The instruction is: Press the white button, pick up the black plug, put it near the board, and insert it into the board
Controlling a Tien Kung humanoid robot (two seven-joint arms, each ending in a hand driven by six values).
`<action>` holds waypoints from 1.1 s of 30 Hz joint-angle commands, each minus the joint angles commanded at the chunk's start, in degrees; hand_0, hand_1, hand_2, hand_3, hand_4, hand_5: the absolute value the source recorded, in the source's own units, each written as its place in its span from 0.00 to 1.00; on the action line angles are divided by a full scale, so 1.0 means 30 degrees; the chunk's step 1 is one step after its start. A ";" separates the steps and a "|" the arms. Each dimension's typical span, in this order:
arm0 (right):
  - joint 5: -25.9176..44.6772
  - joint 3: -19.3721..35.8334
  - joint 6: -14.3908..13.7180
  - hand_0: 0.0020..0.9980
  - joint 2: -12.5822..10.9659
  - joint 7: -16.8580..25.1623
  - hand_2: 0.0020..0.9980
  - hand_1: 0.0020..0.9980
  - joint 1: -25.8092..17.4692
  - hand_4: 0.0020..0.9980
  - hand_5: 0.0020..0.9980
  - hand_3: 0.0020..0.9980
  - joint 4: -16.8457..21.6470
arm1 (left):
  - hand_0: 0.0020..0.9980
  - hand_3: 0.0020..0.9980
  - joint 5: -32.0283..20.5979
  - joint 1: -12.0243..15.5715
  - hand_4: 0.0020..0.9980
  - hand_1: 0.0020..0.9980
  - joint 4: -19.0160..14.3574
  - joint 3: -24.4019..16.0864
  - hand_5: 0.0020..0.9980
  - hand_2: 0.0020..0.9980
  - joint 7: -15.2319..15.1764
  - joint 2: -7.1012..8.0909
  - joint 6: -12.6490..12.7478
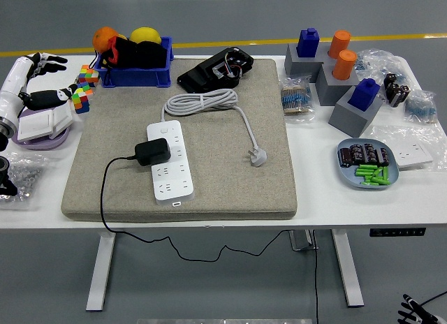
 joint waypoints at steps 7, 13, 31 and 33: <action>-0.0006 -0.0003 0.0035 0.79 -0.0006 -0.0012 0.67 0.68 0.0006 0.74 0.54 0.64 0.0003 | 0.81 0.66 -0.0048 -0.0102 0.76 0.75 0.0022 0.0122 0.00 0.66 0.0014 0.0035 -0.0013; -0.0017 -0.0004 0.0026 0.79 -0.0006 -0.0011 0.67 0.68 -0.0009 0.74 0.54 0.64 0.0012 | 0.80 0.66 -0.0083 -0.0132 0.76 0.75 0.0023 0.0266 0.00 0.66 0.0026 0.0043 -0.0029; 0.0293 -0.0545 0.0042 0.79 -0.0158 -0.0026 0.67 0.68 0.0052 0.74 0.54 0.64 0.0086 | 0.81 0.65 -0.0137 -0.0094 0.76 0.74 0.0037 0.0271 0.00 0.66 0.0037 0.0212 -0.0051; 0.0321 -0.0603 0.0037 0.79 -0.0174 -0.0028 0.67 0.68 0.0050 0.74 0.54 0.64 0.0090 | 0.81 0.65 -0.0142 -0.0101 0.76 0.74 0.0034 0.0295 0.00 0.66 0.0038 0.0229 -0.0049</action>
